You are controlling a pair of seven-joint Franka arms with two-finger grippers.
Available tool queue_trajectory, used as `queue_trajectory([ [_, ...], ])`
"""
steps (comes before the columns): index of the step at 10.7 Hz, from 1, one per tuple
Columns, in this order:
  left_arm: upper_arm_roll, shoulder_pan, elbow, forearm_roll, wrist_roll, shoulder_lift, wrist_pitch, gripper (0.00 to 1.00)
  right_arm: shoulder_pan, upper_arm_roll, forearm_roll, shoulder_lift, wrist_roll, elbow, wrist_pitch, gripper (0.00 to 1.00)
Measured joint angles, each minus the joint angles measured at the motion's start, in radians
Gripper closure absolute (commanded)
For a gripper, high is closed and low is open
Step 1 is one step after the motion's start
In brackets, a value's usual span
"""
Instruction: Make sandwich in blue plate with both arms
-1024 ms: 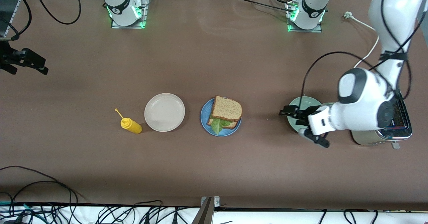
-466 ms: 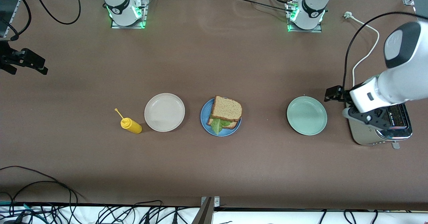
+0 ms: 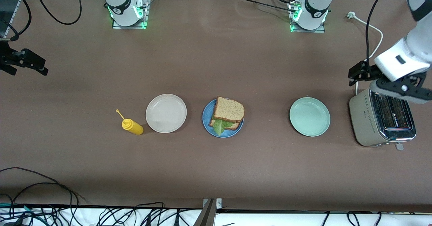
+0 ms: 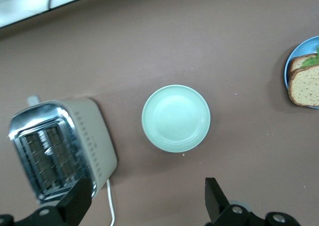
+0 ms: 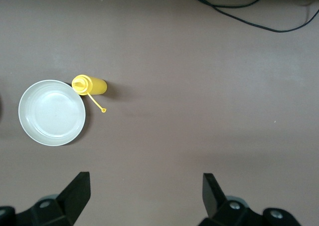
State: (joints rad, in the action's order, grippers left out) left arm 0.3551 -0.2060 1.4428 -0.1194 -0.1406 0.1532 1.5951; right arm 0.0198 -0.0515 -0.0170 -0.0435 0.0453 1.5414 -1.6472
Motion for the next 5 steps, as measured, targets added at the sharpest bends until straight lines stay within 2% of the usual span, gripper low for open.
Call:
queue_trajectory([
  [2,-0.200,0.185,0.006,0.003,0.006,-0.064,-0.029,0.00,0.000,0.000,-0.001,0.000,0.000,0.000,0.000,0.00],
  [3,-0.275,0.260,0.020,0.026,0.018,-0.094,-0.033,0.00,0.000,-0.001,-0.002,0.000,0.000,0.000,-0.001,0.00],
  [5,-0.309,0.300,0.061,0.069,0.042,-0.135,-0.035,0.00,-0.002,-0.003,-0.003,0.000,0.000,0.000,-0.019,0.00],
])
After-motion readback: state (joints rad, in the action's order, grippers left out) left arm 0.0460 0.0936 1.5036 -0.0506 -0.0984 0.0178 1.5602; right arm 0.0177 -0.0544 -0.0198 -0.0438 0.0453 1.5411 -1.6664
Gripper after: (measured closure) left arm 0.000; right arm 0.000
